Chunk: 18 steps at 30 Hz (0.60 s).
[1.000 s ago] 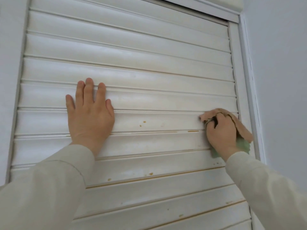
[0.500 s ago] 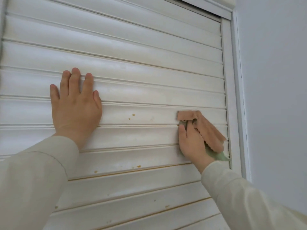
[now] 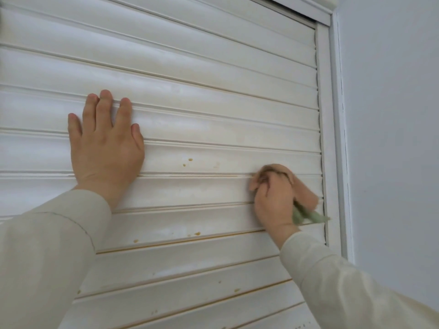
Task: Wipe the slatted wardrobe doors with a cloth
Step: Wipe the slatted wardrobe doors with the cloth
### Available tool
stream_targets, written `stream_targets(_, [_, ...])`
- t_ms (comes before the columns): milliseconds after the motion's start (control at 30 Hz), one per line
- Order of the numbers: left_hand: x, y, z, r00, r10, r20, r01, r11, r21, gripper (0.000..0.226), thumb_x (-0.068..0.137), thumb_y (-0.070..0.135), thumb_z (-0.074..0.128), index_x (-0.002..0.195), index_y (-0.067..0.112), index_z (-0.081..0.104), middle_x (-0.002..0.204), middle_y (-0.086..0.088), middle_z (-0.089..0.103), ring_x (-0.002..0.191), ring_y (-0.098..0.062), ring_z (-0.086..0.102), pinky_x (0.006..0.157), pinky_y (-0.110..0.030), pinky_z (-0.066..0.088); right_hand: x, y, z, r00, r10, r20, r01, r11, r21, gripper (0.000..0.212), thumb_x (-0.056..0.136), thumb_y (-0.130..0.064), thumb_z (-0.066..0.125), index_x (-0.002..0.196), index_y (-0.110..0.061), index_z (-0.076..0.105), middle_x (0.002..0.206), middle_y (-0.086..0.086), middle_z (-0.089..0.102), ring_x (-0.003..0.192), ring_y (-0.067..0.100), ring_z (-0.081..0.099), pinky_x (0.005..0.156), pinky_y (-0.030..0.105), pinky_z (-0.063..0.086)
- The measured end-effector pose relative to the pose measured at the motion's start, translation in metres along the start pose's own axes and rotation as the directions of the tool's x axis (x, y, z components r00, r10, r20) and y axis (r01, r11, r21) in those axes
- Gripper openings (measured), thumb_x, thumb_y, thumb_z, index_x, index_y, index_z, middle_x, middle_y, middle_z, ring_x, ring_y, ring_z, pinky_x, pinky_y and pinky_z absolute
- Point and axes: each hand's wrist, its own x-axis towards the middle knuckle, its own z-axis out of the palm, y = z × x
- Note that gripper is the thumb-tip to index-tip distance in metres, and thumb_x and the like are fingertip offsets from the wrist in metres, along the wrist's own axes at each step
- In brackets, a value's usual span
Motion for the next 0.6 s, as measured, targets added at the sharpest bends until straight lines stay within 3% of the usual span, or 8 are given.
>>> stream_targets(67, [0.0, -0.001, 0.0, 1.0, 0.0, 0.002, 0.0, 1.0, -0.001, 0.052, 0.1, 0.034, 0.035, 0.149, 0.016, 0.036, 0.157, -0.015, 0.028, 0.147, -0.035, 0.02, 0.116, -0.061, 0.017, -0.007, -0.017, 0.006, 0.987, -0.159, 0.021, 0.159, 0.987, 0.014, 0.036, 0.084, -0.021, 0.038, 0.088, -0.001, 0.067, 0.092, 0.018, 0.069, 0.091, 0.033, 0.061, 0.093, 0.035, 0.038])
stream_targets(167, [0.0, -0.001, -0.001, 1.0, 0.003, 0.001, -0.003, 1.0, -0.012, 0.051, 0.101, 0.032, 0.038, 0.149, 0.016, 0.036, 0.158, -0.014, 0.028, 0.147, -0.035, 0.02, 0.116, -0.061, 0.016, 0.004, 0.0, -0.001, 0.976, -0.21, 0.051, 0.212, 0.977, -0.038, 0.04, 0.085, -0.024, 0.038, 0.091, 0.0, 0.07, 0.094, 0.018, 0.069, 0.093, 0.034, 0.061, 0.094, 0.038, 0.044])
stream_targets(300, [-0.001, 0.0, 0.0, 1.0, 0.001, -0.013, -0.001, 1.0, -0.012, 0.05, 0.101, 0.031, 0.038, 0.148, 0.015, 0.038, 0.158, -0.014, 0.029, 0.147, -0.035, 0.02, 0.116, -0.06, 0.016, 0.021, 0.057, -0.027, 0.994, 0.108, 0.005, -0.105, 0.972, -0.209, 0.045, 0.083, -0.027, 0.035, 0.092, 0.0, 0.069, 0.096, 0.022, 0.068, 0.096, 0.039, 0.058, 0.096, 0.045, 0.044])
stream_targets(367, [-0.001, 0.001, 0.002, 1.0, 0.001, -0.023, -0.001, 1.0, -0.001, 0.049, 0.102, 0.03, 0.04, 0.148, 0.014, 0.038, 0.157, -0.015, 0.029, 0.147, -0.036, 0.02, 0.115, -0.06, 0.017, 0.022, 0.062, -0.031, 0.987, 0.163, 0.009, -0.155, 0.956, -0.247, 0.045, 0.083, -0.026, 0.034, 0.09, 0.002, 0.069, 0.093, 0.021, 0.067, 0.094, 0.04, 0.057, 0.095, 0.047, 0.044])
stream_targets(467, [-0.001, 0.001, 0.002, 1.0, 0.0, -0.027, 0.0, 1.0, 0.004, 0.049, 0.101, 0.029, 0.042, 0.148, 0.013, 0.038, 0.157, -0.016, 0.029, 0.147, -0.036, 0.02, 0.115, -0.06, 0.017, 0.013, 0.039, -0.016, 0.999, 0.048, 0.015, -0.044, 0.979, -0.199, 0.048, 0.082, -0.027, 0.032, 0.082, 0.003, 0.069, 0.087, 0.021, 0.065, 0.087, 0.04, 0.057, 0.088, 0.044, 0.043])
stream_targets(600, [-0.002, 0.001, 0.002, 1.0, -0.002, -0.018, 0.002, 1.0, 0.008, 0.05, 0.101, 0.029, 0.041, 0.149, 0.014, 0.037, 0.157, -0.015, 0.029, 0.147, -0.036, 0.02, 0.116, -0.06, 0.016, -0.013, -0.019, 0.008, 0.989, -0.143, 0.043, 0.147, 0.984, -0.099, 0.035, 0.079, -0.023, 0.04, 0.076, -0.001, 0.068, 0.085, 0.02, 0.065, 0.083, 0.037, 0.059, 0.083, 0.039, 0.038])
